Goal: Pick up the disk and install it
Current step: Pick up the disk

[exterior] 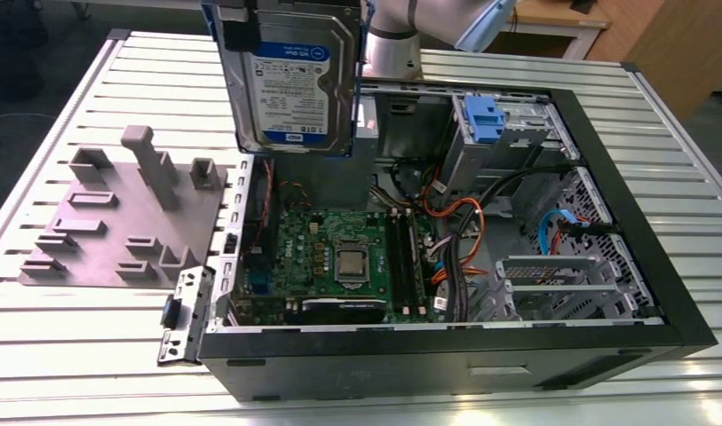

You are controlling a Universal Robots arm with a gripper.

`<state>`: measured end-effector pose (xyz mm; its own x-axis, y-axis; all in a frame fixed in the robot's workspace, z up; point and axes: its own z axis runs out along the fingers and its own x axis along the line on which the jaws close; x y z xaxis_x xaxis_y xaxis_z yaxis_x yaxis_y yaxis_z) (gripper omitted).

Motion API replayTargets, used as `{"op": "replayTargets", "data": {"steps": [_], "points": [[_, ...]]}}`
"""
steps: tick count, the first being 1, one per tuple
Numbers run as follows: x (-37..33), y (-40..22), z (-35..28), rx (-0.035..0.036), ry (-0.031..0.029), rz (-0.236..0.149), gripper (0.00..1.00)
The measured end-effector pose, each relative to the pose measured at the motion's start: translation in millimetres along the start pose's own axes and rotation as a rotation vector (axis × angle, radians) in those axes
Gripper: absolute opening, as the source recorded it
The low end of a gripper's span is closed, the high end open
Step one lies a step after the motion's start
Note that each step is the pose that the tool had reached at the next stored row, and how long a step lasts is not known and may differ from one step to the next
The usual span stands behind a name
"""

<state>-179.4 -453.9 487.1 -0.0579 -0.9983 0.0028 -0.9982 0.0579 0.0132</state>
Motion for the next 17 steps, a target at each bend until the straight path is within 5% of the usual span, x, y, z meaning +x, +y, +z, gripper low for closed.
{"op": "replayTargets", "data": {"steps": [17], "points": [[8.8,-11.3,0.5,0.0002,0.0010,0.001,0.36]]}}
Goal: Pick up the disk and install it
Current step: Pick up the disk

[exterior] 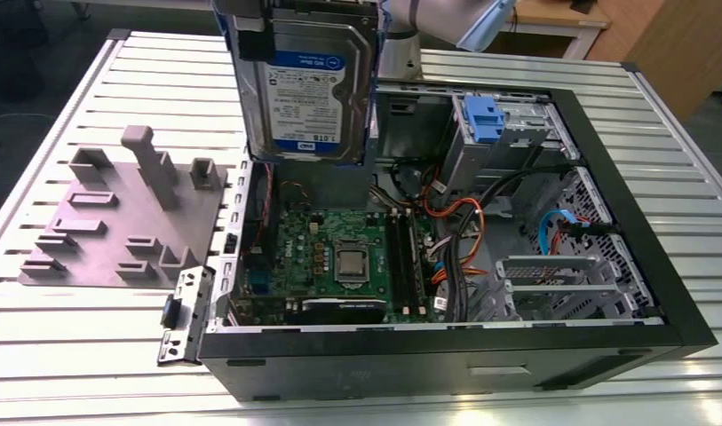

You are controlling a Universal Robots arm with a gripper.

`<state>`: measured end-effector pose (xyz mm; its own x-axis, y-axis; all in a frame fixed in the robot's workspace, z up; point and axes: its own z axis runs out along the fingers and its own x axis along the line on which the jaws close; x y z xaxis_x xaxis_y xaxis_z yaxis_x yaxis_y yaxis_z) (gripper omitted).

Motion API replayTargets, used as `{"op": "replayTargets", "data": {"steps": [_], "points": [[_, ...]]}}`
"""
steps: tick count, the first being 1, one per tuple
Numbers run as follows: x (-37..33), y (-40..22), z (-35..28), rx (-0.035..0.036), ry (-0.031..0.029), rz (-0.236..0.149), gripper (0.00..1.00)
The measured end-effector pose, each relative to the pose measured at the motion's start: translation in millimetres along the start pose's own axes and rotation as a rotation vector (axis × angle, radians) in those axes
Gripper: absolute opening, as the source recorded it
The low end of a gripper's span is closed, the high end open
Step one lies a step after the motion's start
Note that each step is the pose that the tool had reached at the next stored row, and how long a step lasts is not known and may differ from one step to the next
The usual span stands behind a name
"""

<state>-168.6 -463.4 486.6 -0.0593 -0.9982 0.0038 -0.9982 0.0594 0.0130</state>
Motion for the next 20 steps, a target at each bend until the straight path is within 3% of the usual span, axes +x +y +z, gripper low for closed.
{"op": "replayTargets", "data": {"steps": [9,15,20], "points": [[-0.9,-29.9,0.2,0.0000,0.0000,0.000,0.36],[-1.3,-38.4,0.3,0.0000,0.0000,0.000,0.36],[-1.5,-41.2,0.3,0.0000,0.0000,0.000,0.36]]}}
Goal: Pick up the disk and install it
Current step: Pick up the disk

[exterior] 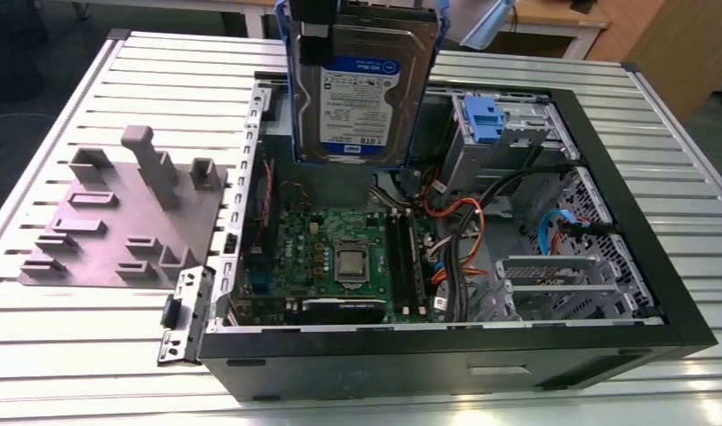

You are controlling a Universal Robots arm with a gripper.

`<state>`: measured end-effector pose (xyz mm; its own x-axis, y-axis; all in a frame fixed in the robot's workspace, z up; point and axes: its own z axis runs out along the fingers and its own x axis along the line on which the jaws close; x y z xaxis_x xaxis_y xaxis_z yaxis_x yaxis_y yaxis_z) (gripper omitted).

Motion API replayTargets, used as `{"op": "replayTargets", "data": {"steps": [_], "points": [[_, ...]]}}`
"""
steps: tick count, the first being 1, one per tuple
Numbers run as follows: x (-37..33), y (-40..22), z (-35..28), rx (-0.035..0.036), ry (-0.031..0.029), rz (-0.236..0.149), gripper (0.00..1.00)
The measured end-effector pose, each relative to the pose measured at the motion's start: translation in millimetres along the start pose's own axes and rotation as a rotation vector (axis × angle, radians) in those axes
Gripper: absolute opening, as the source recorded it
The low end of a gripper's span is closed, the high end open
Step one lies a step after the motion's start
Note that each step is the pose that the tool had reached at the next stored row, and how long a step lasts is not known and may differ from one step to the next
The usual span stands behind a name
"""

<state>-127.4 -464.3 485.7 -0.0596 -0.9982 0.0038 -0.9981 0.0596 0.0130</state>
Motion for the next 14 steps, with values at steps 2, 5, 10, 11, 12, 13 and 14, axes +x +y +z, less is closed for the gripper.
{"op": "replayTargets", "data": {"steps": [2,5,10,11,12,13,14], "points": [[0.0,-0.7,0.0,0.0000,0.0001,0.000,0.36],[-0.1,-0.7,0.0,0.0000,0.0000,0.000,0.36],[0.0,-1.4,0.1,0.0000,0.0004,0.000,0.36],[0.0,-2.0,0.2,0.0001,0.0003,0.000,0.36],[-0.1,-3.0,0.2,0.0000,0.0005,0.000,0.36],[-0.2,-4.0,0.2,0.0000,0.0006,0.000,0.36],[-0.2,-5.3,0.4,0.0001,0.0005,0.000,0.36]]}}
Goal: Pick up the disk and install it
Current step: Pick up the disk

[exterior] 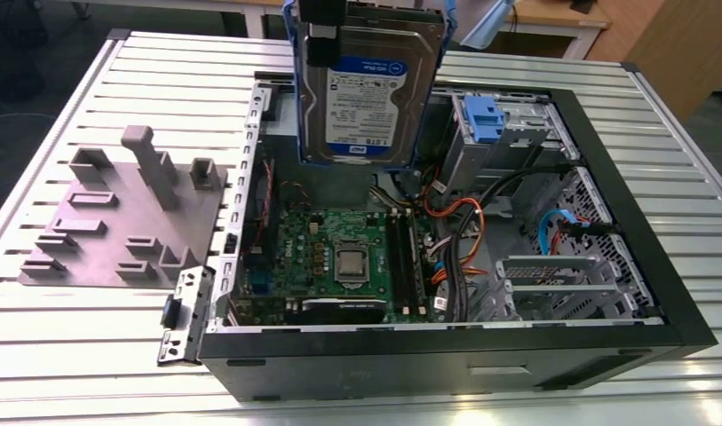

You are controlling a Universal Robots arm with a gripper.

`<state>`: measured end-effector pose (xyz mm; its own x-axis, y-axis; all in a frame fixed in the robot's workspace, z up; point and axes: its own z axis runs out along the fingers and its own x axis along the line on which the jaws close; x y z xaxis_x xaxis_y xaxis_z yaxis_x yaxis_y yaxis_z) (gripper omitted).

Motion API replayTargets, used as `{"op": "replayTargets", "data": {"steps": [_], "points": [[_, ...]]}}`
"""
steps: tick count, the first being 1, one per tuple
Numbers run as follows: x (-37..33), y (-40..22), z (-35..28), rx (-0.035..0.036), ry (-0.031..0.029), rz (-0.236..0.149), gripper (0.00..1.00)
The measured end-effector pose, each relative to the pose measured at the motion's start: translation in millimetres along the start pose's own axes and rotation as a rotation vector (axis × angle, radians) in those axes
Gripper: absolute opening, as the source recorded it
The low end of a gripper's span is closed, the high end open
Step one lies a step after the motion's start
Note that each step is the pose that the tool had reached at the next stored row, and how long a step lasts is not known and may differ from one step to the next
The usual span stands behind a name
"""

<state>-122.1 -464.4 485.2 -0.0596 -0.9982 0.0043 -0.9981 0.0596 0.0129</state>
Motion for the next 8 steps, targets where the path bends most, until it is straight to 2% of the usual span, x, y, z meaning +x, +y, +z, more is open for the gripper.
{"op": "replayTargets", "data": {"steps": [8], "points": [[-0.7,-11.8,0.8,0.0000,0.0001,0.000,0.36]]}}
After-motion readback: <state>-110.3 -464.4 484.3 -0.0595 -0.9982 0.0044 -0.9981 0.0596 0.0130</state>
